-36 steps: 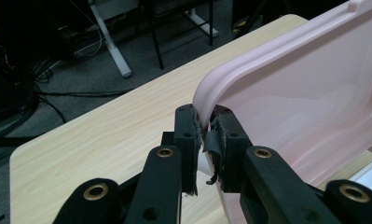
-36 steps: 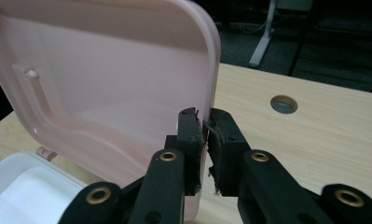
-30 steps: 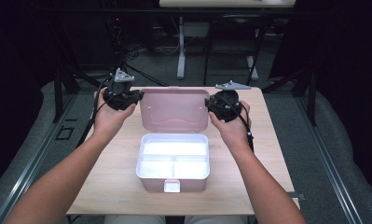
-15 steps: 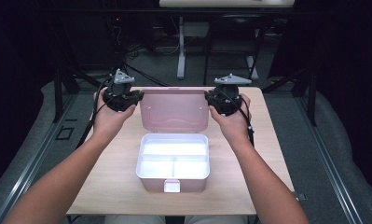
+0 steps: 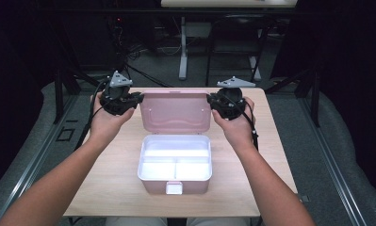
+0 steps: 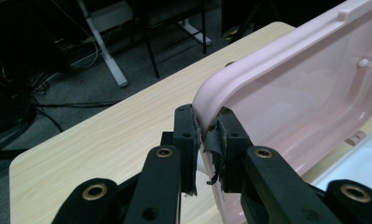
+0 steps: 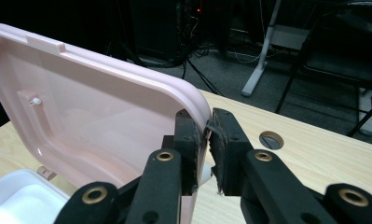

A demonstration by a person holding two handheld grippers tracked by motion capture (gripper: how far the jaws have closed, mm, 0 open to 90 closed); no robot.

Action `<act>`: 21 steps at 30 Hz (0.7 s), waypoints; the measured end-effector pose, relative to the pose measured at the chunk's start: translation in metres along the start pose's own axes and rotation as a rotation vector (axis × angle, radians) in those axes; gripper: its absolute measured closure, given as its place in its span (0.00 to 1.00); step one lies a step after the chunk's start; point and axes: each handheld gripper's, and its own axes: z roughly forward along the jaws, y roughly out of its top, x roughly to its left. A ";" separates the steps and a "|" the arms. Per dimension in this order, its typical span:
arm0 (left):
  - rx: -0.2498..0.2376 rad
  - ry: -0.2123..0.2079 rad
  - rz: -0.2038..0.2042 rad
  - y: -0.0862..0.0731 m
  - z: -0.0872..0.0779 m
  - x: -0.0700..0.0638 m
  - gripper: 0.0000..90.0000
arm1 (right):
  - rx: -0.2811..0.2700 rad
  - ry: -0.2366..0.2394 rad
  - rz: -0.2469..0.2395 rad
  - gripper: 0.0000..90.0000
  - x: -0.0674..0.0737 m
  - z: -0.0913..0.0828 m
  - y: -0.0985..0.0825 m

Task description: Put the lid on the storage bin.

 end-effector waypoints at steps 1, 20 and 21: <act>-0.002 -0.001 0.002 0.000 -0.001 -0.001 0.89 | 0.000 0.003 0.001 0.90 0.000 -0.001 0.000; -0.033 -0.047 0.020 -0.011 -0.025 -0.010 0.86 | -0.011 0.043 -0.031 0.87 0.010 -0.028 -0.008; -0.034 -0.048 0.020 -0.011 -0.026 -0.010 0.86 | -0.011 0.043 -0.038 0.87 0.011 -0.029 -0.008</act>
